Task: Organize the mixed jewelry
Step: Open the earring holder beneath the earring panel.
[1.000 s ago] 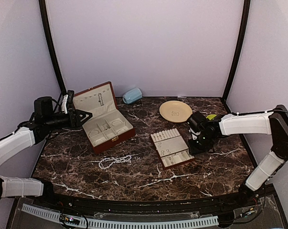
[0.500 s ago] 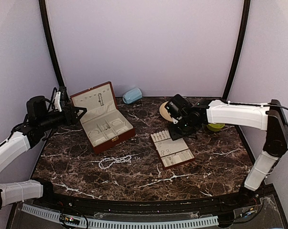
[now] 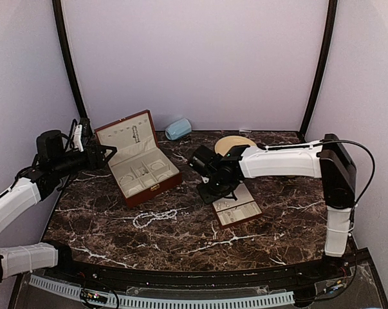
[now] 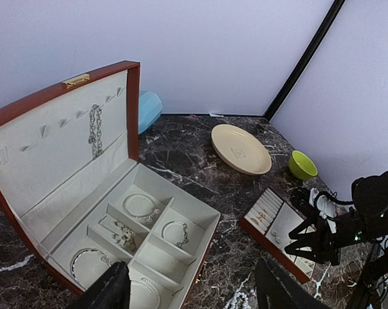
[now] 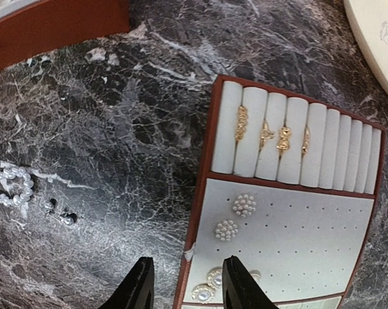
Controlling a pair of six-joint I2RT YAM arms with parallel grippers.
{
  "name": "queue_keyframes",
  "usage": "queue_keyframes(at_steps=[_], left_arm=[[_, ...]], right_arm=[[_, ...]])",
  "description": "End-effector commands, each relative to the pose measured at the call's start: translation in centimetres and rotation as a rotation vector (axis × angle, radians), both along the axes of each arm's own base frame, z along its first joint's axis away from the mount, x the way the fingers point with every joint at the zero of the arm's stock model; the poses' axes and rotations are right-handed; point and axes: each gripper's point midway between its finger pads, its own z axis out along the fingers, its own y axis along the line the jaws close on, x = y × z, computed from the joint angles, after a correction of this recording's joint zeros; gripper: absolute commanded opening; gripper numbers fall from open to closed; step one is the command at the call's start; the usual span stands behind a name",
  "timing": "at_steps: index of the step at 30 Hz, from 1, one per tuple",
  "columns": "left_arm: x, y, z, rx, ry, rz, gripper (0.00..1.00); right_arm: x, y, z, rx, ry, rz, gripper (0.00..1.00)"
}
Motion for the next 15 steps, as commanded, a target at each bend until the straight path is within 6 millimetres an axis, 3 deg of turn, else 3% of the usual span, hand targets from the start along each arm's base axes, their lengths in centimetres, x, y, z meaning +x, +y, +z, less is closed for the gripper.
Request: queue_keyframes(at_steps=[1, 15], left_arm=[[-0.3, 0.1, -0.1, 0.009, -0.009, 0.001, 0.69], [-0.4, 0.2, 0.2, 0.011, -0.021, 0.004, 0.69]], right_arm=[[0.1, 1.5, -0.5, -0.013, -0.015, 0.024, 0.36], [0.3, 0.9, -2.7, -0.113, -0.035, 0.025, 0.24]])
